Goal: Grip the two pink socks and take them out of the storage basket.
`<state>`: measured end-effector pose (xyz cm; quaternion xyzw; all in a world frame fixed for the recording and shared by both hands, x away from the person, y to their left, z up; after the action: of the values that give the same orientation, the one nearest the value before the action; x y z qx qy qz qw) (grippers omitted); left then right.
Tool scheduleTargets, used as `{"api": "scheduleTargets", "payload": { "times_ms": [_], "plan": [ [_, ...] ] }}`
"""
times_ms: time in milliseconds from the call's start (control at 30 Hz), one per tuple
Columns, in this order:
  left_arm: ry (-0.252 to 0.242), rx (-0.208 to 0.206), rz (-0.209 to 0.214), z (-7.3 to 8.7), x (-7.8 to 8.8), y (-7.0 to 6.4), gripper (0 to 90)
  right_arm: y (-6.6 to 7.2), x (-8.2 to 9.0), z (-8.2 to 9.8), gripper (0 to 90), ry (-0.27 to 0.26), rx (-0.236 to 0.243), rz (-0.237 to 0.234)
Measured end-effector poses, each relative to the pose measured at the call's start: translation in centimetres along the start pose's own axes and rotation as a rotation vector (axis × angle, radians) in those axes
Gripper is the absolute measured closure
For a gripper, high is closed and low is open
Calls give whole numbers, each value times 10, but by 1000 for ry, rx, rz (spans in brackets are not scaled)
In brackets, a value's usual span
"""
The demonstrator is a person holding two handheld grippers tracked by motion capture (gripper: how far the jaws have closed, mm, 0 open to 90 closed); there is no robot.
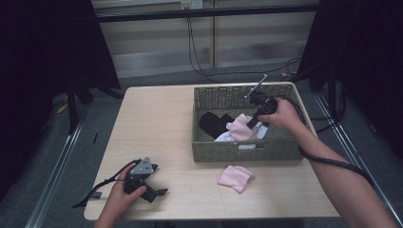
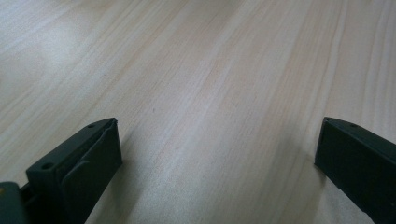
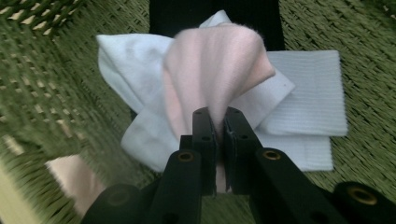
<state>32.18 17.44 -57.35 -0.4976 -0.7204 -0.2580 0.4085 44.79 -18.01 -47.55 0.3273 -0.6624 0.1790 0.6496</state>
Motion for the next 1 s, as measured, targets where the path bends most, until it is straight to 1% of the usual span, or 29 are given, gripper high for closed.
{"api": "scheduleTargets", "payload": {
  "times_ms": [167, 200, 233, 500, 567, 633, 667, 700, 733, 767, 800, 833, 867, 933, 967, 1000],
  "plan": [
    [0, 0, 0, 0, 0, 0, 0, 4, 20, 7, 843, 8, 14, -20],
    [0, 0, 0, 0, 0, 0, 0, 4, 20, 7, 843, 8, 14, -20],
    [0, 0, 0, 0, 0, 0, 0, 5, 27, 9, 843, 4, 15, -20],
    [4, -2, 3, 0, 0, 0, 0, 7, 56, 19, 843, -12, 23, -37],
    [4, -1, 3, 0, 0, 0, 0, 9, 62, 21, 843, -18, 27, -44],
    [4, -2, 3, 0, 0, 0, 0, 11, 67, 24, 842, -18, 29, -36],
    [4, -2, 3, 0, 0, 0, 0, 11, 67, 24, 842, -18, 29, -36],
    [5, -2, 2, 0, 0, 0, 0, 15, 74, 25, 842, -22, 36, -40],
    [5, -2, 2, 0, 0, 0, 0, 15, 74, 25, 842, -22, 36, -40],
    [4, -2, 2, 0, 0, 0, 0, 15, 76, 26, 842, -26, 48, -37],
    [4, -1, 3, 0, 0, 0, 0, 18, 79, 26, 842, -31, 41, -41],
    [4, -2, 2, 0, 0, 0, 0, 18, 81, 27, 841, -25, 53, -36],
    [4, -2, 2, 0, 0, 0, 0, 20, 82, 28, 841, -26, 51, -37],
    [5, -2, 2, 0, 0, 0, 0, 24, 84, 29, 841, -21, 63, -32],
    [4, -2, 3, 0, 0, 0, 0, 25, 85, 29, 841, -28, 66, -30],
    [4, -2, 2, 0, 0, 0, 0, 28, 87, 30, 841, -23, 70, -34]
  ]
}}
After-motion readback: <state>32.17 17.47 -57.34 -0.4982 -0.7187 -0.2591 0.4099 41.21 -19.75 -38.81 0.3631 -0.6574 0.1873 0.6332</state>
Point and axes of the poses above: each handheld gripper's, and its own axes: x roughly backward along the jaws, z roughly out of its underside, y roughly to its left, the point moved 9 cm from there along -x, roughly forward along the jaws, and after that the axes turned 13 degrees about y, right-handed, at the moved point
